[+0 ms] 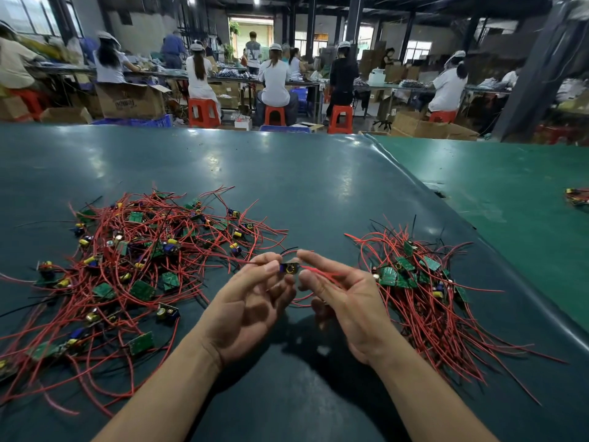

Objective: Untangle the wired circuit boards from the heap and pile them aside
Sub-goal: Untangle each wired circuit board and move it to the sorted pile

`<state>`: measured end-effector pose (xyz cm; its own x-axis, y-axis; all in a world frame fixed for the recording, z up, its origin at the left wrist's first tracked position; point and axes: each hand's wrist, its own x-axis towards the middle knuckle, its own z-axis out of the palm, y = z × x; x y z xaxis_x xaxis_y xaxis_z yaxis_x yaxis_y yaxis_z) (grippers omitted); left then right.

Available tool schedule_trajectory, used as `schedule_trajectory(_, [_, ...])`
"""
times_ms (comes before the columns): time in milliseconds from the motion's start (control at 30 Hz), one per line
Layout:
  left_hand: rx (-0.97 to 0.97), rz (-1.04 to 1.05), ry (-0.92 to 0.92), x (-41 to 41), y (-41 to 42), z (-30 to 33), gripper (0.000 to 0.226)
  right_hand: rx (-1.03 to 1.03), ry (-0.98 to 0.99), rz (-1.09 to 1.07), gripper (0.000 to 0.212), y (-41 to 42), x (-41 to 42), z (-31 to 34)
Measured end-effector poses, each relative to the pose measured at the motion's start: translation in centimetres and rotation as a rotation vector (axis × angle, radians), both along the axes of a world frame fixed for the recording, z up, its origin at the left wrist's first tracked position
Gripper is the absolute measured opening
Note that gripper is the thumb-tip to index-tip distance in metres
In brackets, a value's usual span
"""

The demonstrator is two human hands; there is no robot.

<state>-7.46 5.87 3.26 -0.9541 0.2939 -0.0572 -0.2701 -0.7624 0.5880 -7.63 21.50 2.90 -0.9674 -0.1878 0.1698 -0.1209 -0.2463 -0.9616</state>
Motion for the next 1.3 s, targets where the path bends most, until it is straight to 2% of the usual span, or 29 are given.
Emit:
schedule_trajectory(67, [-0.099,0.004,0.015,0.1,0.5,-0.2,0.012,-0.018,0.009,-0.045,0.021,0.1,-0.2,-0.1])
schedule_trajectory(133, [-0.149,0.008,0.023,0.3,0.9,-0.4,0.010,-0.041,-0.008,-0.047,0.020,0.2,-0.3,-0.2])
schedule_trajectory(267, [-0.259,0.168,0.155,0.0,1.2,-1.0,0.018,-0.110,-0.113,-0.075,0.025,-0.1,-0.5,-0.4])
schedule_trajectory(333, [-0.358,0.251,0.248,-0.2,1.3,-1.4,0.026,-0.063,-0.147,-0.115,0.025,-0.3,-0.5,-0.5])
schedule_trajectory(400, [-0.461,0.307,0.300,-0.3,1.3,-1.7,0.037,-0.008,-0.121,-0.149,0.019,-0.5,-0.4,-0.7])
schedule_trajectory(467, [-0.508,0.334,0.335,-0.2,1.4,-1.8,0.033,0.014,-0.082,-0.200,0.014,-0.4,-0.5,-0.6])
schedule_trajectory(533, [-0.502,0.343,0.360,-0.2,1.5,-1.9,0.028,-0.004,-0.073,-0.250,0.019,-0.1,-0.7,-0.4])
schedule_trajectory(700, [-0.518,0.342,0.386,-0.1,1.7,-1.7,0.032,-0.110,-0.079,-0.434,0.026,1.4,-1.7,0.2])
schedule_trajectory(900, [-0.510,0.318,0.395,0.1,1.4,-1.3,0.040,-0.182,-0.058,-0.596,0.027,1.6,-2.1,0.3])
schedule_trajectory(1067, [-0.511,0.328,0.408,0.2,0.8,-1.2,0.041,-0.399,-0.095,-0.730,0.021,3.5,-2.6,0.9])
schedule_trajectory(1300, [-0.467,0.342,0.388,-0.1,0.5,-1.3,0.041,-0.477,-0.023,-0.864,0.025,4.4,-2.6,1.3])
